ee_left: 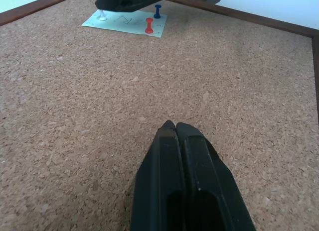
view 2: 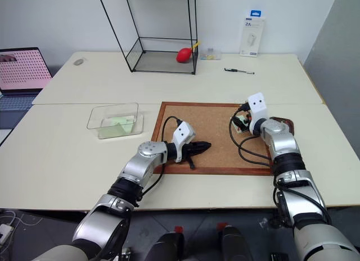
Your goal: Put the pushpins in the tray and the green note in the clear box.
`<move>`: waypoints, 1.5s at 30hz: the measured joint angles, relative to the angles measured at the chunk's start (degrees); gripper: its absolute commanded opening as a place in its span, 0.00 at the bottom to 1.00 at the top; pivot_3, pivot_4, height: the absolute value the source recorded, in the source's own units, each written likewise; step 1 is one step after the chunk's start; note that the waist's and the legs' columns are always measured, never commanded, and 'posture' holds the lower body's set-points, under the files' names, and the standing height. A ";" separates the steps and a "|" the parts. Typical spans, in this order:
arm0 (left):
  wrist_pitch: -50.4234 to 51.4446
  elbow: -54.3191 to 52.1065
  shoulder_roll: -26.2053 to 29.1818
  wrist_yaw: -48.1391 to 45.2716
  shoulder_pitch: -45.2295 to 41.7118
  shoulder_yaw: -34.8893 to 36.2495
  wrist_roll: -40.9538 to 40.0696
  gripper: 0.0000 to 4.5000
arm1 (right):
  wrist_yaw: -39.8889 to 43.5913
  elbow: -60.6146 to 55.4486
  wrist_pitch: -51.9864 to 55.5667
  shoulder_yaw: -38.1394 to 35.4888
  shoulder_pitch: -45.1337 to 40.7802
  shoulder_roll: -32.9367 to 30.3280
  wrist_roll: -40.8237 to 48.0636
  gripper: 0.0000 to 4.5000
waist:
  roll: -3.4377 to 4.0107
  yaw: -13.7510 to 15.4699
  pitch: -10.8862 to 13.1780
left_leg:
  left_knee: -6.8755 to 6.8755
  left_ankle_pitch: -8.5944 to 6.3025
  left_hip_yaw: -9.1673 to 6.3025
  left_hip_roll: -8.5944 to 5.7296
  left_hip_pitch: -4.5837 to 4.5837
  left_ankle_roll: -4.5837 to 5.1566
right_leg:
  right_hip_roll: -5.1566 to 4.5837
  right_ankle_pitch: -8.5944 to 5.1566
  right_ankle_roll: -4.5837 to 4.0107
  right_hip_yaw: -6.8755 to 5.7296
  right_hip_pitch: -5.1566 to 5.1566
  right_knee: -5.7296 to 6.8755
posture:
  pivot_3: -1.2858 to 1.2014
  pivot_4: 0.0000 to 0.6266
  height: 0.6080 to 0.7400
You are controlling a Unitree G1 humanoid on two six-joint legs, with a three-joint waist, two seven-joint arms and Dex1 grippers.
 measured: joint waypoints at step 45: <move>1.19 -0.43 -0.32 -0.10 -0.17 -0.69 1.65 0.00 | -1.06 -10.39 2.45 -3.01 0.83 1.05 -0.08 0.01 | 0.05 -0.27 -0.05 | 0.03 0.00 -0.03 -0.02 0.00 0.00 | -0.01 0.00 0.04 0.01 0.00 0.06 | 0.52 0.24 1.00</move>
